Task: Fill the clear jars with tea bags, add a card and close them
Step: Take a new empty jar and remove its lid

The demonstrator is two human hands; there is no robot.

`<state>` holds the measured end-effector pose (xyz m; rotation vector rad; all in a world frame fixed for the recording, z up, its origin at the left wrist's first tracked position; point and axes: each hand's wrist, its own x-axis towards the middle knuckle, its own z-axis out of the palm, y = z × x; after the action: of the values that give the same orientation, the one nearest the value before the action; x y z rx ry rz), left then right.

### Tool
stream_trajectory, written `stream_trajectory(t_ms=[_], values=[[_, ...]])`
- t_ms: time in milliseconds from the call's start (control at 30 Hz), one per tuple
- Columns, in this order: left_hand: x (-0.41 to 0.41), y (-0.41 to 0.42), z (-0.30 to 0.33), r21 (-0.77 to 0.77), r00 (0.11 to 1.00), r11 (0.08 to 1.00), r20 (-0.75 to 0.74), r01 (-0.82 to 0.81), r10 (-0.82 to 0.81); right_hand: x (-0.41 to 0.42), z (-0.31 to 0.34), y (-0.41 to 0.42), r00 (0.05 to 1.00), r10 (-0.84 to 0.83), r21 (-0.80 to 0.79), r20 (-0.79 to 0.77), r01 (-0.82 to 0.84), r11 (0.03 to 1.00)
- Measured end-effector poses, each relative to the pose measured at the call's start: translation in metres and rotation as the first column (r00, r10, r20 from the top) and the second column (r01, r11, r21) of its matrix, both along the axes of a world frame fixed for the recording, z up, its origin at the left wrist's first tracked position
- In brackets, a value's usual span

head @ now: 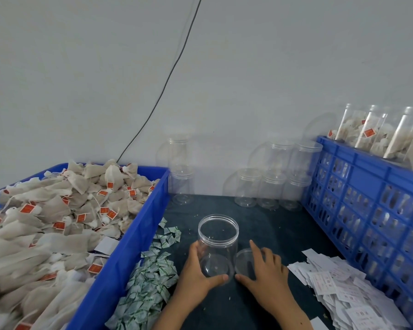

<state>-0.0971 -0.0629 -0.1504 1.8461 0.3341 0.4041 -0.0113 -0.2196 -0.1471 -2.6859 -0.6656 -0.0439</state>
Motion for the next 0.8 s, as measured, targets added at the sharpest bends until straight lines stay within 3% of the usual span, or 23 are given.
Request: stream_trajectory(t_ms=[233, 333, 400, 533, 633, 800], values=[[-0.004, -0.001, 0.000, 0.005, 0.999, 0.999, -0.030, 0.037, -0.036, 0.002, -0.005, 0.001, 0.998, 0.049, 0.164, -0.044, -0.041, 0.986], [-0.009, 0.000, 0.010, -0.139, 0.998, 0.989, -0.014, 0.058, -0.061, -0.001, -0.002, 0.001, 0.996, 0.069, 0.292, -0.056, -0.050, 0.955], [-0.011, -0.003, 0.023, -0.267, 0.999, 0.963, 0.020, -0.039, 0.046, -0.001, 0.000, 0.001, 0.997, 0.059, 0.450, -0.052, -0.029, 0.892], [-0.016, -0.012, 0.051, -0.306, 0.934, 0.912, 0.143, -0.273, 0.328, -0.004, 0.008, -0.002, 0.999, 0.010, 0.703, 0.044, -0.038, 0.710], [-0.018, -0.010, 0.083, -0.328, 0.870, 0.866, 0.193, -0.378, 0.453, -0.008, 0.026, -0.002, 0.982, -0.031, 0.778, 0.187, -0.129, 0.616], [-0.016, -0.001, 0.126, -0.327, 0.832, 0.840, 0.213, -0.434, 0.513, -0.029, 0.073, 0.022, 0.938, -0.172, 0.872, 0.300, -0.197, 0.447]])
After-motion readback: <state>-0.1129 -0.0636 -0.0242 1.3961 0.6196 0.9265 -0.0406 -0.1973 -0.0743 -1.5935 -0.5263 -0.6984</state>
